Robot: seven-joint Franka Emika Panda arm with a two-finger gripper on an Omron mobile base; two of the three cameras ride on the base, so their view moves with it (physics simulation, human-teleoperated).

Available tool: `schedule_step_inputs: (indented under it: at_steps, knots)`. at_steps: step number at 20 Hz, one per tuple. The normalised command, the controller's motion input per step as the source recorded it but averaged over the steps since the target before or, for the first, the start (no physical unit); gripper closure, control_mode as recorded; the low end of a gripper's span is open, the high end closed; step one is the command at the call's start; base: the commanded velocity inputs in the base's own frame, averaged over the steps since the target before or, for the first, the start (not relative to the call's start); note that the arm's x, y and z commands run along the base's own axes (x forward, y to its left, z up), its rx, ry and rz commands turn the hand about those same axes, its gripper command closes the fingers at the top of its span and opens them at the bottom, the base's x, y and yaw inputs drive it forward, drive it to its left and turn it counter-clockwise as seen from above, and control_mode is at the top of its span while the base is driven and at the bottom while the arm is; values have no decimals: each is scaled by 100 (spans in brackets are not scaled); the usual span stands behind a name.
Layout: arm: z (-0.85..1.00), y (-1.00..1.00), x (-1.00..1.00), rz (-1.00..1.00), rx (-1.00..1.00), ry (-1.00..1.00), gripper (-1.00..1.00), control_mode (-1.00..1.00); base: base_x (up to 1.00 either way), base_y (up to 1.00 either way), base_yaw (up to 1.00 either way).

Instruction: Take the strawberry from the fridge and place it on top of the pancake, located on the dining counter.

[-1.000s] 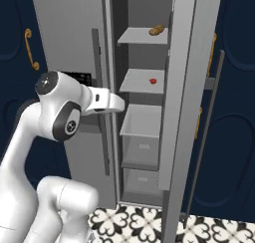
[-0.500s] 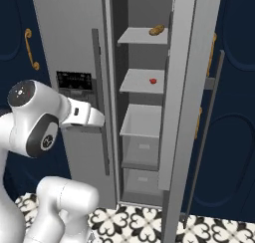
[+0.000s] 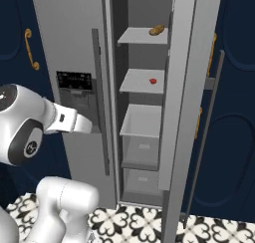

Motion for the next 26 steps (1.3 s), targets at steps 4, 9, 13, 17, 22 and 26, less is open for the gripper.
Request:
schedule_step_inputs:
  at_steps: [4,9,13,17,22,26]
  knots:
    - [-1,0,14,0,0,0,-100,100,36,0,0]
    - [0,0,0,0,0,0,-100,100,68,0,-4]
    - [0,0,0,0,0,0,-100,100,50,-11,-12]
    - [0,0,0,0,0,0,-100,100,52,-6,-19]
    - [0,0,0,0,0,0,-100,100,33,-37,-7]
    - [0,0,0,0,0,0,-100,100,28,-25,-3]
